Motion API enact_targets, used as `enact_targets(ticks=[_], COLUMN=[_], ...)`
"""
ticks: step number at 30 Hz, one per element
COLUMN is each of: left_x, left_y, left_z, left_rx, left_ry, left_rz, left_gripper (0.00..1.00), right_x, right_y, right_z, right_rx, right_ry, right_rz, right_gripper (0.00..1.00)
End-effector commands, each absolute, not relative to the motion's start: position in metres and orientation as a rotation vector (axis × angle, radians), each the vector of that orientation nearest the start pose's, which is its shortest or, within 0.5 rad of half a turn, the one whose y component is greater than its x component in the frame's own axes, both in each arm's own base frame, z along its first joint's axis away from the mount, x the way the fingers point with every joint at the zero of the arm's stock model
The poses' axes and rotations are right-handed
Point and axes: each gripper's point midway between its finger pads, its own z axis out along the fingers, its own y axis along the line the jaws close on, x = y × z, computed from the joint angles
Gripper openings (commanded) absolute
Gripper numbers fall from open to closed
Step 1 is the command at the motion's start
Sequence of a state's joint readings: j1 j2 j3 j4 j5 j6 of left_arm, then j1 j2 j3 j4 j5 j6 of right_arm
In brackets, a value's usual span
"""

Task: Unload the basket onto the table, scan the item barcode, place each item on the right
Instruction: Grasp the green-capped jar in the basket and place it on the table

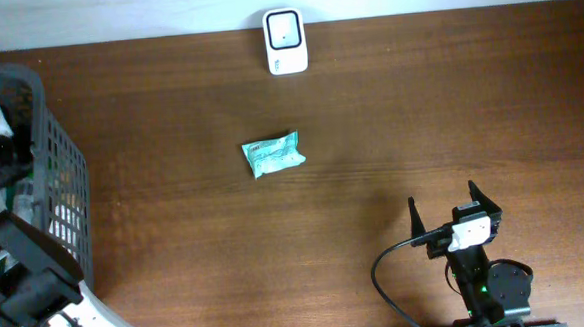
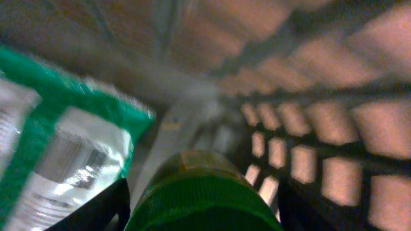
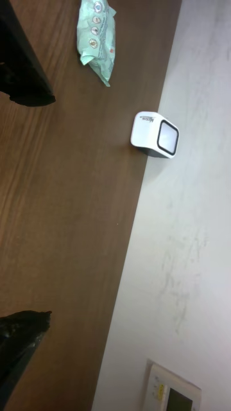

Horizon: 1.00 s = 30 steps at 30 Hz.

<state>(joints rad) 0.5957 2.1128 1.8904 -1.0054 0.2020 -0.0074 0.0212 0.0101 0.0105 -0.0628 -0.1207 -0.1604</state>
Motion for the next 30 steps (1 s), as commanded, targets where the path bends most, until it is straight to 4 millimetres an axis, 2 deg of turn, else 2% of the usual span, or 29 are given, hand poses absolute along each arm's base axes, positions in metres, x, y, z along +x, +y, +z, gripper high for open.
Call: enact_targets(ticks=[1,3,4,7,8,9,11,12,14,16,17,18,20,22,23,24,27,30], left_x=[0.436,0.431,0.426,0.411,0.400,0.387,0.376,0.369,0.363,0.366,0.370,0.376,0.385,0.392,0.395,0.396,0.401,0.414], left_y=[0.249,0.246,0.242,0.231,0.223,0.206,0.187,0.168,0.128,0.081,0.059,0.032,-0.004,-0.029,-0.046,-0.069,-0.085,-0.091], left_z=[0.200,0.242,0.272,0.323,0.351,0.385,0.415,0.436,0.459,0.460,0.454,0.438,0.402,0.363,0.333,0.280,0.204,0.135], left_rx=[-0.739,-0.715,-0.709,-0.671,-0.668,-0.627,-0.570,-0.514,-0.408,-0.292,-0.238,-0.176,-0.096,-0.034,0.005,0.064,0.061,0.042], left_ry=[2.500,2.438,2.380,2.278,2.214,2.142,2.081,2.039,2.004,2.032,2.065,2.126,2.246,2.355,2.440,2.575,2.716,2.756], left_rz=[-0.088,-0.060,-0.044,-0.017,-0.007,-0.001,0.009,0.007,-0.027,-0.099,-0.140,-0.183,-0.215,-0.224,-0.235,-0.252,-0.208,-0.200], left_gripper=[0.28,0.27,0.27,0.24,0.23,0.22,0.22,0.21,0.20,0.18,0.18,0.18,0.18,0.19,0.18,0.18,0.18,0.20], right_x=[0.244,0.244,0.244,0.244,0.244,0.244,0.244,0.244,0.244,0.244,0.244,0.244,0.244,0.244,0.244,0.244,0.244,0.244], right_y=[0.027,0.027,0.027,0.027,0.027,0.027,0.027,0.027,0.027,0.027,0.027,0.027,0.027,0.027,0.027,0.027,0.027,0.027], right_z=[0.159,0.159,0.159,0.159,0.159,0.159,0.159,0.159,0.159,0.159,0.159,0.159,0.159,0.159,0.159,0.159,0.159,0.159], right_rx=[-0.241,-0.241,-0.241,-0.241,-0.241,-0.241,-0.241,-0.241,-0.241,-0.241,-0.241,-0.241,-0.241,-0.241,-0.241,-0.241,-0.241,-0.241], right_ry=[1.619,1.619,1.619,1.619,1.619,1.619,1.619,1.619,1.619,1.619,1.619,1.619,1.619,1.619,1.619,1.619,1.619,1.619], right_rz=[-0.001,-0.001,-0.001,-0.001,-0.001,-0.001,-0.001,-0.001,-0.001,-0.001,-0.001,-0.001,-0.001,-0.001,-0.001,-0.001,-0.001,-0.001], right_gripper=[0.98,0.98,0.98,0.98,0.98,0.98,0.98,0.98,0.98,0.98,0.98,0.98,0.98,0.98,0.98,0.98,0.99,0.98])
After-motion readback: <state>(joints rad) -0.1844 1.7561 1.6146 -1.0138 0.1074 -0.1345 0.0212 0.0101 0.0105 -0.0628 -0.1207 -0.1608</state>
